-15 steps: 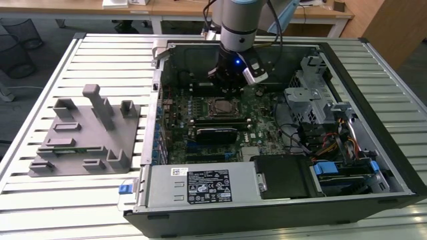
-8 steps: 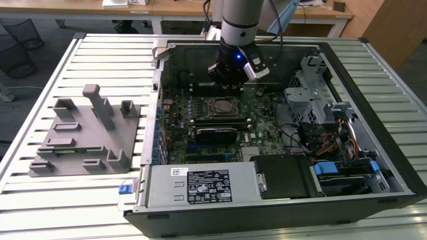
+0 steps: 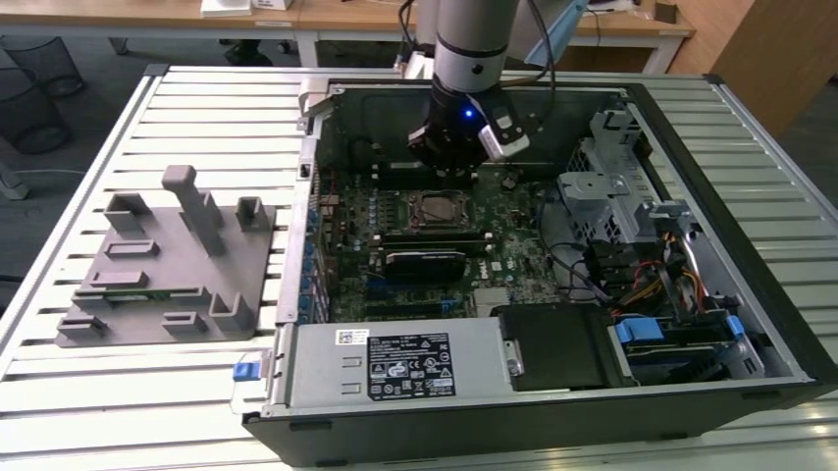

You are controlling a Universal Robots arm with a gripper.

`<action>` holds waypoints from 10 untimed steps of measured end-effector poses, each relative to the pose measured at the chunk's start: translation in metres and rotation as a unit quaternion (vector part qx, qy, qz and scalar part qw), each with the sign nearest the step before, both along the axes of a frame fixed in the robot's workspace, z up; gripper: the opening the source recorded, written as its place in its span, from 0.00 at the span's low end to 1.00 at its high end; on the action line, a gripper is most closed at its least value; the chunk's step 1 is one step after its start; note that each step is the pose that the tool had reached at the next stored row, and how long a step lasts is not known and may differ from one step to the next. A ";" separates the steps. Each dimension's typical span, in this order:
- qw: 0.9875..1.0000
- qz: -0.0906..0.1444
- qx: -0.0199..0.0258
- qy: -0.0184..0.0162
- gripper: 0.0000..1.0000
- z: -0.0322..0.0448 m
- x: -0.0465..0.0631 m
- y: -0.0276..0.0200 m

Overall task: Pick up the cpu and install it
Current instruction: 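Install the first cpu locking lever, then install the second cpu locking lever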

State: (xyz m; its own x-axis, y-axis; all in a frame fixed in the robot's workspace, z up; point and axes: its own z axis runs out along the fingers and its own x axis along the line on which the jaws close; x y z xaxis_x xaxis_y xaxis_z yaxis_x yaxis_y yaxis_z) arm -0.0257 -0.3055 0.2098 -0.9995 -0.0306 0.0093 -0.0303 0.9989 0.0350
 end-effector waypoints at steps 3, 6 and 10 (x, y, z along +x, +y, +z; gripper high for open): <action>1.000 0.000 0.000 0.000 0.11 0.0001 0.000 -0.0009; 1.000 0.000 0.000 0.000 0.11 0.0000 0.000 -0.0016; 1.000 0.000 0.000 0.000 0.11 0.0001 0.000 -0.0026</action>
State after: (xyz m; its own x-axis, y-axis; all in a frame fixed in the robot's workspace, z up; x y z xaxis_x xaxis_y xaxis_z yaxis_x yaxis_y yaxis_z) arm -0.0256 -0.3081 0.2099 -0.9995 -0.0307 0.0095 -0.0304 0.9989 0.0348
